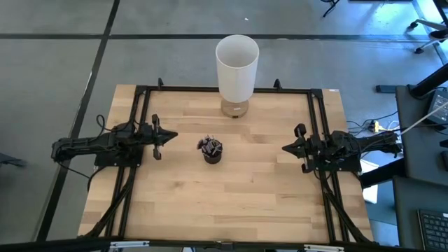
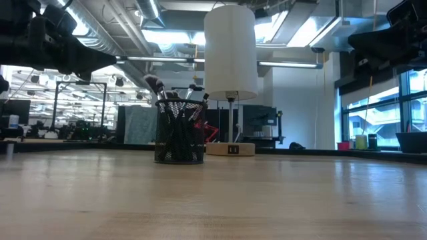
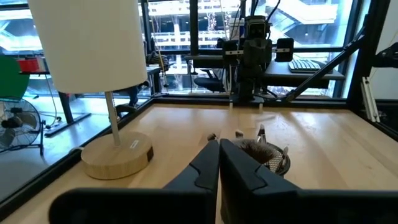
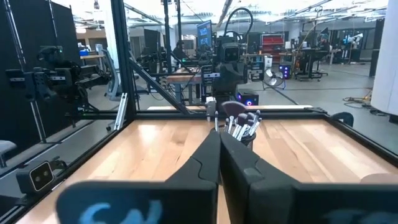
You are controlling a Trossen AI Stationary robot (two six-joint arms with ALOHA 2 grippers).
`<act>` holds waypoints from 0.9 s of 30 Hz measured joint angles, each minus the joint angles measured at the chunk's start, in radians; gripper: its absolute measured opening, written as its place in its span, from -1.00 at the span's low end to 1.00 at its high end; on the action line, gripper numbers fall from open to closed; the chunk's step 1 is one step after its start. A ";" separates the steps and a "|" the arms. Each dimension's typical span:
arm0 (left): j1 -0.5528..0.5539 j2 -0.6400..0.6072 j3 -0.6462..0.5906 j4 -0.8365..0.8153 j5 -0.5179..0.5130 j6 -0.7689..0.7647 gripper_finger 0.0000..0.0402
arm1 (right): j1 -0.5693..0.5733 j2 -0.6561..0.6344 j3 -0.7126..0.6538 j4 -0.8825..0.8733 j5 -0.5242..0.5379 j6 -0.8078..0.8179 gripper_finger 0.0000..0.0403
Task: Put items in baskets/containers
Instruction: Return to Home Position
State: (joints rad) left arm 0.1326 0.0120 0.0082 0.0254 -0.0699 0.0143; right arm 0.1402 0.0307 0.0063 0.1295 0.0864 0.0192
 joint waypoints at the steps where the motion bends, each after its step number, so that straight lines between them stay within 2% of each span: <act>1: 0.000 0.000 0.000 0.000 0.000 0.000 -0.96 | 0.000 0.000 0.000 0.000 0.000 0.000 -0.94; 27: 0.000 0.000 0.000 0.000 0.000 0.000 -0.94 | 0.000 0.000 0.000 0.000 0.000 0.001 -0.94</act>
State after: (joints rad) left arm 0.1326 0.0120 0.0082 0.0254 -0.0700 0.0139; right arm 0.1402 0.0307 0.0063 0.1291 0.0860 0.0207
